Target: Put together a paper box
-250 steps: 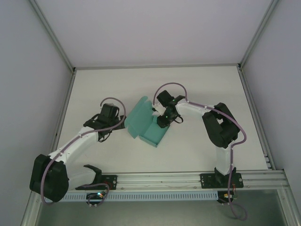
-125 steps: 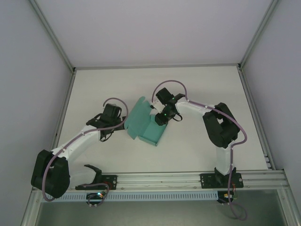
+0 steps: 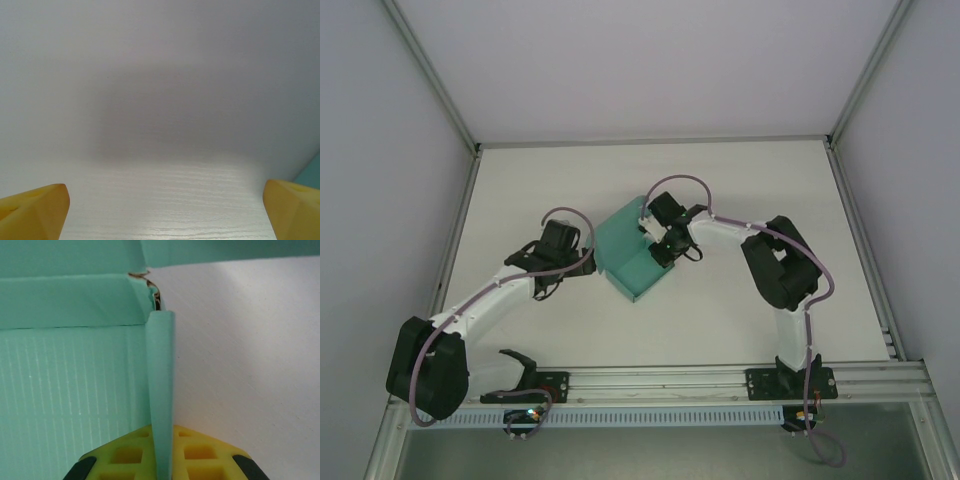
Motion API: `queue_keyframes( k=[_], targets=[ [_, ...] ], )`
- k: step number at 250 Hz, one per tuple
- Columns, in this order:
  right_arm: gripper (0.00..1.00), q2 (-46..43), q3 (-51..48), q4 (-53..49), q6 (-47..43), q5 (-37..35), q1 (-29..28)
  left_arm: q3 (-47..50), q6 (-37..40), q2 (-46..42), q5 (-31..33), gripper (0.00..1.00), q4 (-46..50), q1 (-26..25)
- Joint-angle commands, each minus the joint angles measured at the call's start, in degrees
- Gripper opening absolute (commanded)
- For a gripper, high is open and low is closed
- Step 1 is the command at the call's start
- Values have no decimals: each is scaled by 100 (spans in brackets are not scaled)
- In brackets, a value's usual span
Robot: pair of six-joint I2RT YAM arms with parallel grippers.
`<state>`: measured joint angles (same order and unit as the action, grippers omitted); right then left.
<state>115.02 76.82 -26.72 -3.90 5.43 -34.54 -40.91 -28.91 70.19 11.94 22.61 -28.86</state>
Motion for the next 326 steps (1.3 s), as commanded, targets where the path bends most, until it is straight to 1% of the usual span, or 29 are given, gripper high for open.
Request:
queue_keyframes(
  k=[1,11,36,54,57,60,69,88,99,123,143,162,169,173,189,221,240,256,286,290,301,326],
  targets=[
    [0,-75,-351,356,171,-656,-43,-115,-25,28,61,100,20,-24],
    [0,-248,-514,590,232,-787,-61,-100,-96,10,140,100,40,-16],
    [0,-996,-1127,1484,388,-616,-40,-37,-383,-88,239,100,64,164],
    [0,-1650,-1490,1992,604,-47,88,107,-473,-211,-40,100,-162,455],
    [0,-1755,-1547,2074,648,69,115,133,-487,-240,-114,100,-220,463],
    [0,-1862,-1605,2165,695,200,141,154,-492,-269,-197,100,-279,613],
    [0,-2162,-1768,2405,807,648,235,234,-487,-342,-473,100,-497,783],
    [0,-2711,-2102,2942,1241,1447,412,320,-498,-480,-948,100,-908,975],
    [0,-2957,-2260,3258,1491,1947,501,333,-429,-511,-1172,100,-1167,967],
    [0,-3266,-2540,3982,2112,2633,602,287,-329,-412,-1734,100,-1762,918],
    [0,-3368,-2645,4391,2467,2835,600,213,-233,-211,-2390,100,-2352,816],
    [0,-3381,-2713,4620,2647,2855,592,69,-95,14,-2940,100,-2864,571],
    [0,-3381,-2723,4666,2653,2879,589,-6,-5,92,-3079,100,-2990,533],
    [0,-3374,-2729,4696,2659,2877,584,-59,40,141,-3125,100,-3038,353],
    [0,-3342,-2743,4726,2644,2873,554,-270,180,353,-3234,100,-3188,102],
    [0,-3306,-2719,4558,2471,2700,411,-691,335,819,-3491,100,-3327,-159],
    [0,-3335,-2705,4395,2357,2419,312,-899,491,1038,-3727,100,-3429,-249],
    [0,-3370,-2699,4185,2325,2023,256,-1069,647,1150,-3913,100,-3477,-329],
    [0,-3469,-2693,3701,2257,817,104,-1096,874,1190,-4005,100,-3926,-498],
    [0,-3634,-2710,3664,2289,608,78,-1087,906,1189,-4018,100,-4002,-511],
    [0,-3726,-2731,3593,2355,80,-26,-1085,981,1205,-4029,100,-4152,-553],
    [0,-3862,-2734,3449,3090,-964,-265,-1311,1183,1303,-4068,100,-4098,-648]
  ],
)
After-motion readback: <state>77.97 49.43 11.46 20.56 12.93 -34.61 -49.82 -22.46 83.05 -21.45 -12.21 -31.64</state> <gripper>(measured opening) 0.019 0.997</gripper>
